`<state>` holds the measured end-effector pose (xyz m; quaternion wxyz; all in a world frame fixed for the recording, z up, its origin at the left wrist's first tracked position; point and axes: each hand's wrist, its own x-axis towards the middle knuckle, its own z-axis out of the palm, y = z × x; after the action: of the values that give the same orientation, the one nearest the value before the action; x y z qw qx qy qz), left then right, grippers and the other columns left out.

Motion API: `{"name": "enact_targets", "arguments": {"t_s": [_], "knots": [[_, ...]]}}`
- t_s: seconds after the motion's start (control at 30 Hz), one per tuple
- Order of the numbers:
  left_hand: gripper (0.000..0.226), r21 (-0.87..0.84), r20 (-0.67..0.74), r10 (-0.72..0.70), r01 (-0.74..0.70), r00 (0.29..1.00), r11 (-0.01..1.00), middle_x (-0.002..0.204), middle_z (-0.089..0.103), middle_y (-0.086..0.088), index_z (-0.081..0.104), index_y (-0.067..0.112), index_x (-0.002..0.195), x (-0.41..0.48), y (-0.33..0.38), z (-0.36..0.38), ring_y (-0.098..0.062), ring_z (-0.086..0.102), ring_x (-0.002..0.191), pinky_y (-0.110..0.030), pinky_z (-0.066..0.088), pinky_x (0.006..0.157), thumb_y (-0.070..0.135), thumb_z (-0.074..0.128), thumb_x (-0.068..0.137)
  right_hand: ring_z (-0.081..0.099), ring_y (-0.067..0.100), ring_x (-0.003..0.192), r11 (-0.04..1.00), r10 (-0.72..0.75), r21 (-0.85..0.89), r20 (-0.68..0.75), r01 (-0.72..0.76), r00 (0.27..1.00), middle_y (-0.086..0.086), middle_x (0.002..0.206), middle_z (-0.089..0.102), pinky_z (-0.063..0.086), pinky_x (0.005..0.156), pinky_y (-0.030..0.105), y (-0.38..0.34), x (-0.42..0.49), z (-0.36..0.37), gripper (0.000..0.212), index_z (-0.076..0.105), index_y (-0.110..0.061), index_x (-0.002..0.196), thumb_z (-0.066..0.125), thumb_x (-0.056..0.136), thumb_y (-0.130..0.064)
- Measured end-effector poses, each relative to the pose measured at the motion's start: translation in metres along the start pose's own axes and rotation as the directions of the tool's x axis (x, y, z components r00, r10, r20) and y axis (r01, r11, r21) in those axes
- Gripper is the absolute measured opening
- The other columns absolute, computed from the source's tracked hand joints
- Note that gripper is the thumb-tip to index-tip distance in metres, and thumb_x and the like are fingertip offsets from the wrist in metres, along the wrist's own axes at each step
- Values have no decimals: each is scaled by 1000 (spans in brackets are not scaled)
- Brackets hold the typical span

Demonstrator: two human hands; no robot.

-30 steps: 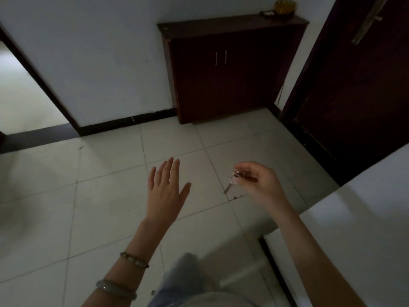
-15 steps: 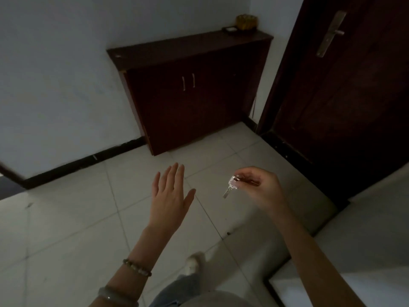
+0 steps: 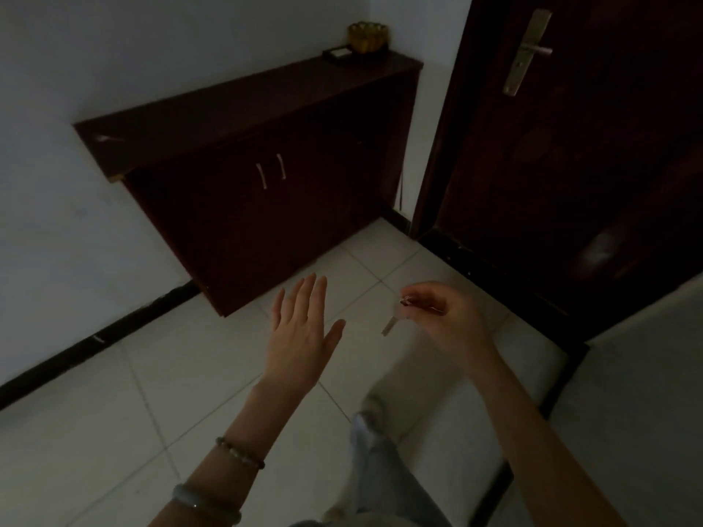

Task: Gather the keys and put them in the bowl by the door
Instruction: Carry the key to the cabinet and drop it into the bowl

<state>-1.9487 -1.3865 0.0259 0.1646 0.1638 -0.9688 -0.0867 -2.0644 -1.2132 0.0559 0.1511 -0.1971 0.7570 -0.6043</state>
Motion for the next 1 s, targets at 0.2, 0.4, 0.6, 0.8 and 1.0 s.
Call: {"name": "enact_targets", "arguments": {"t_s": [0.2, 0.4, 0.6, 0.8, 1.0], "knots": [[65, -27, -17, 2, -2, 1000, 1000, 140, 43, -20, 37, 1, 136, 127, -10, 40, -34, 37, 131, -50, 19, 111, 34, 62, 86, 66, 0, 76, 1000, 3, -11, -19, -4, 1000, -12, 74, 72, 48, 62, 7, 12, 121, -14, 18, 71, -24, 84, 76, 71, -13], [66, -50, -3, 25, -25, 1000, 998, 142, 42, -18, 35, 3, 138, 263, -3, 73, -32, 36, 132, -51, 20, 112, 36, 60, 86, 67, 1, 78, 1000, -11, 7, -41, 11, 999, -19, 80, 72, 48, 64, 8, 11, 258, -44, 22, 70, -33, 78, 75, 71, -12], [66, -29, -16, 39, -39, 999, 999, 145, 37, -16, 32, 5, 140, 376, -2, 98, -29, 30, 135, -48, 12, 113, 39, 55, 88, 65, -2, 80, 999, -42, -35, -26, 41, 999, -15, 81, 72, 48, 66, 7, 10, 373, -63, 23, 69, -35, 81, 74, 73, -14], [65, -33, -25, 53, -54, 998, 998, 145, 38, -16, 33, 6, 139, 471, -14, 124, -29, 31, 135, -47, 13, 113, 39, 55, 88, 65, -1, 80, 995, -91, -32, -40, 89, 995, -11, 84, 70, 49, 69, 8, 5, 472, -73, 28, 68, -35, 79, 72, 74, -8], [65, -27, -57, 68, -70, 996, 997, 140, 44, -17, 38, 5, 136, 576, -35, 155, -30, 38, 131, -47, 15, 110, 37, 61, 84, 66, 1, 82, 993, -106, -51, -63, 103, 992, -9, 86, 70, 51, 75, 11, 9, 575, -72, 27, 68, -34, 81, 72, 74, -8]]}}
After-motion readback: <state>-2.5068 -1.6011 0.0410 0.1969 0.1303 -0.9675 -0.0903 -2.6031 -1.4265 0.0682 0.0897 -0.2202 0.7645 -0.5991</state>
